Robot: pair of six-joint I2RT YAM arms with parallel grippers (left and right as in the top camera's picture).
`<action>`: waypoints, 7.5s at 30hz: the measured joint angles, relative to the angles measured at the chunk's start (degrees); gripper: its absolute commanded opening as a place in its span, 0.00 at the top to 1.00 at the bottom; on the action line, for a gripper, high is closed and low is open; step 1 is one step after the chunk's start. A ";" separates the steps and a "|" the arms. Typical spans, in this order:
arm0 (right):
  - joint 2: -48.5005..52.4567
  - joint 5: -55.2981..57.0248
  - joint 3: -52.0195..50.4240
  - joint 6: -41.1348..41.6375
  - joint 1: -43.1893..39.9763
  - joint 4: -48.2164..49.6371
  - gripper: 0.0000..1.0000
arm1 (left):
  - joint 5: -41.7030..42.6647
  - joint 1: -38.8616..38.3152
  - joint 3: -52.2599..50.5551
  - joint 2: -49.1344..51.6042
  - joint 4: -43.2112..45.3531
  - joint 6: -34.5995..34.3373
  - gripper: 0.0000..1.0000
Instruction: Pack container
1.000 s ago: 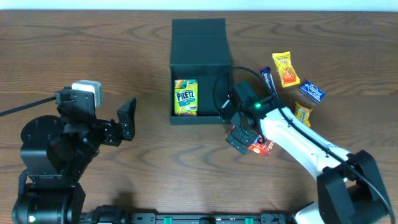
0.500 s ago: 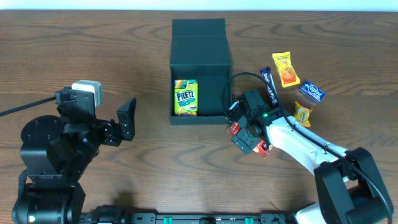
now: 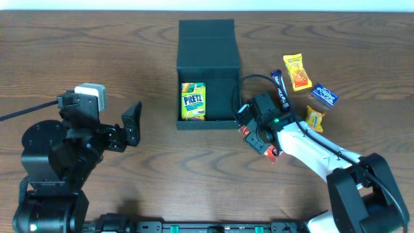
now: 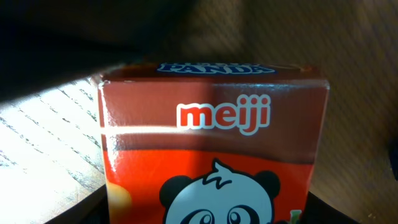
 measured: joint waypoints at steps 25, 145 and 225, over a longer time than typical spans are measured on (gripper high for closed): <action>-19.21 -1.73 9.42 9.40 5.70 2.03 0.38 | 0.00 0.00 0.00 0.00 0.02 0.00 0.05; 7.56 1.75 19.45 49.68 2.99 -7.32 0.01 | 0.00 0.00 0.00 0.28 -3.41 0.00 0.05; 20.22 -2.36 24.63 21.07 -17.31 0.15 0.83 | 0.00 0.00 0.00 0.28 -3.41 0.00 0.05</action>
